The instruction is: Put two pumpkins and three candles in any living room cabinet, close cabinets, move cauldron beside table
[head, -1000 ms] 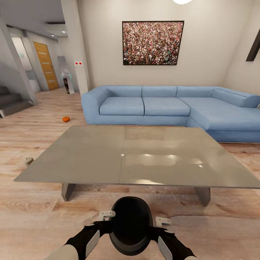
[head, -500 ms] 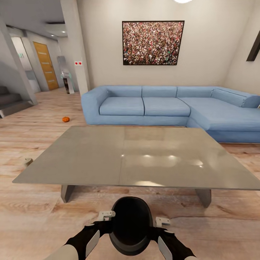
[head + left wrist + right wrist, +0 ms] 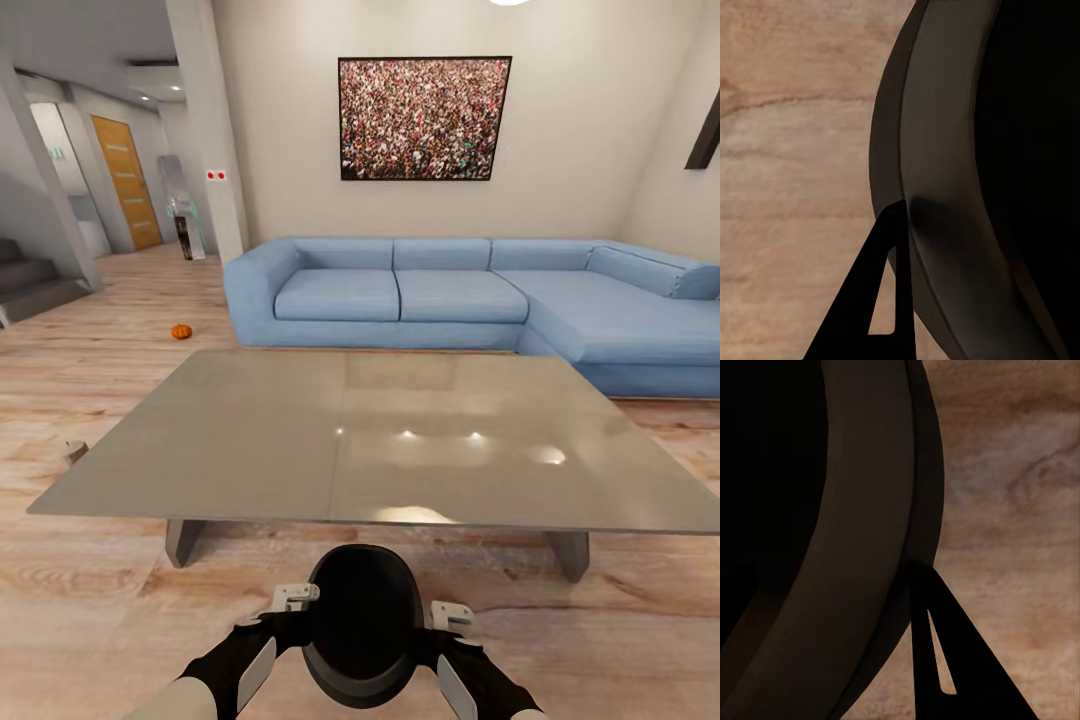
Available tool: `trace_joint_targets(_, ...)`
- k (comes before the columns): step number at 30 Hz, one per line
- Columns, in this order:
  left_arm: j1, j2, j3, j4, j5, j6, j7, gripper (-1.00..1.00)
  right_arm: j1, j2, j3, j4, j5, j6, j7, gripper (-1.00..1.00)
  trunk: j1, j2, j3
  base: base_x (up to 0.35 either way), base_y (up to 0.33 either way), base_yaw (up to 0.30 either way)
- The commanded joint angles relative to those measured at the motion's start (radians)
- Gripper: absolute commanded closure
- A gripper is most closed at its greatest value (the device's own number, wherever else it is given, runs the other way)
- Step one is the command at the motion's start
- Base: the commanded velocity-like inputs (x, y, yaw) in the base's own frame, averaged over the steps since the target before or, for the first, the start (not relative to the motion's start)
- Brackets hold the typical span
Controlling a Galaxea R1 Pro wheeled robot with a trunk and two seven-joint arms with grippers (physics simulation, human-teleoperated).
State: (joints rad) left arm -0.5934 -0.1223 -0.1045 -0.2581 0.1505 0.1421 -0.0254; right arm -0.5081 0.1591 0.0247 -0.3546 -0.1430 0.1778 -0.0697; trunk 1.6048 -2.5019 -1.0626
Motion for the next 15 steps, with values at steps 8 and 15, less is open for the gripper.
trace_joint_targets(8, 0.0, 0.0, -0.02, -0.006, 0.015, 0.001, 0.001, 1.0, 0.0, 0.011, 0.004, 0.0, -0.031, 0.005, 0.011, 1.0, 0.0, 0.0, -0.001, 0.008, 0.0, 0.0)
trace_joint_targets(15, 0.0, 0.0, -0.02, -0.005, 0.015, 0.001, 0.001, 1.0, 0.0, 0.011, 0.004, 0.0, -0.031, 0.005, 0.011, 1.0, 0.0, -0.001, -0.005, 0.0, 0.0, 0.0)
